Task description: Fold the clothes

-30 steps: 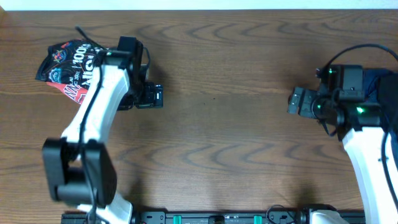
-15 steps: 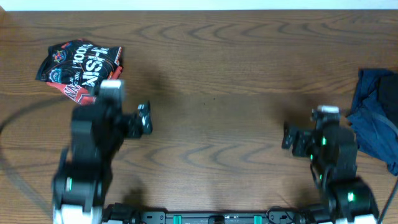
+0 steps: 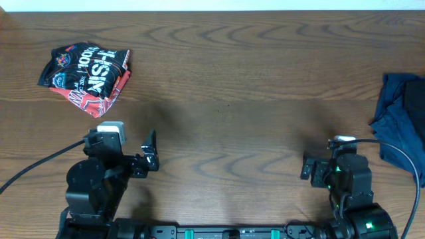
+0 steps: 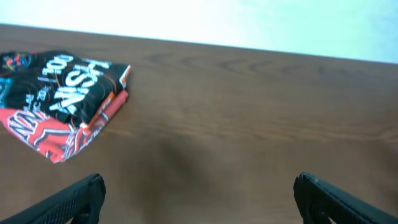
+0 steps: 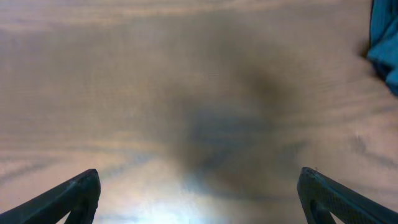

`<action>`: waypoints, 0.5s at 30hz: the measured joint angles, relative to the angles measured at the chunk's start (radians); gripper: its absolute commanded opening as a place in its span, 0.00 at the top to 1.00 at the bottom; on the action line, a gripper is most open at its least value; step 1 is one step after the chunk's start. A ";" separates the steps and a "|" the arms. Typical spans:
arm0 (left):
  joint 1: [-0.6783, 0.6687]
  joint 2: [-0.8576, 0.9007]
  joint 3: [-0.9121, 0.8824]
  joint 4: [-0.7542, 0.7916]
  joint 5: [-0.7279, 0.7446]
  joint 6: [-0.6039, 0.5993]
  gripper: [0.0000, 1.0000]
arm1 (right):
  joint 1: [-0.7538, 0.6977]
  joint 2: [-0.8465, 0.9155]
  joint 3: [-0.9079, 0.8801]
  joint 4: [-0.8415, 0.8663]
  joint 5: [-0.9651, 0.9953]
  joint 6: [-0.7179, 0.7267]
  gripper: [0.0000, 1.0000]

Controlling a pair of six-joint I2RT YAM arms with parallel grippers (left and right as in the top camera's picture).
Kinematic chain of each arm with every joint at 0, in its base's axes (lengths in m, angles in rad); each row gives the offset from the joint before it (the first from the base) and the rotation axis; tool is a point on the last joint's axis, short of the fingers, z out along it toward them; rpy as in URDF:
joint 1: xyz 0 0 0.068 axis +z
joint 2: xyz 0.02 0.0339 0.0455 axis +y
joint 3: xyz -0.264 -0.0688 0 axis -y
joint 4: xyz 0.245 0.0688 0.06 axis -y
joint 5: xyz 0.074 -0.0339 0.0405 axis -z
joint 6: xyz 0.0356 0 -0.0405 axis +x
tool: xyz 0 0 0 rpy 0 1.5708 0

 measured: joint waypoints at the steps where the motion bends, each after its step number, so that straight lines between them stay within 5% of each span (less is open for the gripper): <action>1: 0.000 0.000 0.000 -0.011 0.000 0.000 0.02 | 0.000 0.000 -0.001 -0.014 0.000 0.000 0.01; 15: 0.000 0.000 -0.001 -0.233 0.000 -0.002 0.02 | 0.000 0.000 -0.001 -0.073 0.001 0.000 0.01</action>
